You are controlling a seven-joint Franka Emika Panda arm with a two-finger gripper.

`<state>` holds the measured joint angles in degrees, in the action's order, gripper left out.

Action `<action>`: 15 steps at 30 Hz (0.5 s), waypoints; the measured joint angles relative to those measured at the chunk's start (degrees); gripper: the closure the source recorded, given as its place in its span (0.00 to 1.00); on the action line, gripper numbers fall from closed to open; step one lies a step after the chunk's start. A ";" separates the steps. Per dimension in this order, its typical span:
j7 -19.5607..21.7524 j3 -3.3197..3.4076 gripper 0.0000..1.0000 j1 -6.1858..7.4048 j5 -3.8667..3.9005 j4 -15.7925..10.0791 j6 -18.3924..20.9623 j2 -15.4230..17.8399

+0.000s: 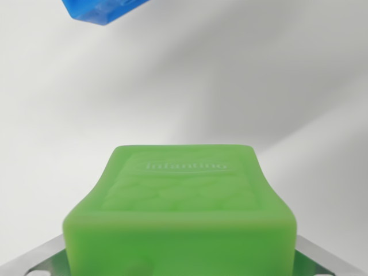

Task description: Stack cube

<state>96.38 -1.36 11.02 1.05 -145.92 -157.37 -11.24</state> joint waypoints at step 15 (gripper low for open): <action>-7.89 -0.06 1.00 -1.52 -0.01 4.31 3.49 -0.77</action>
<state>88.49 -1.42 9.50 1.04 -141.61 -153.87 -12.01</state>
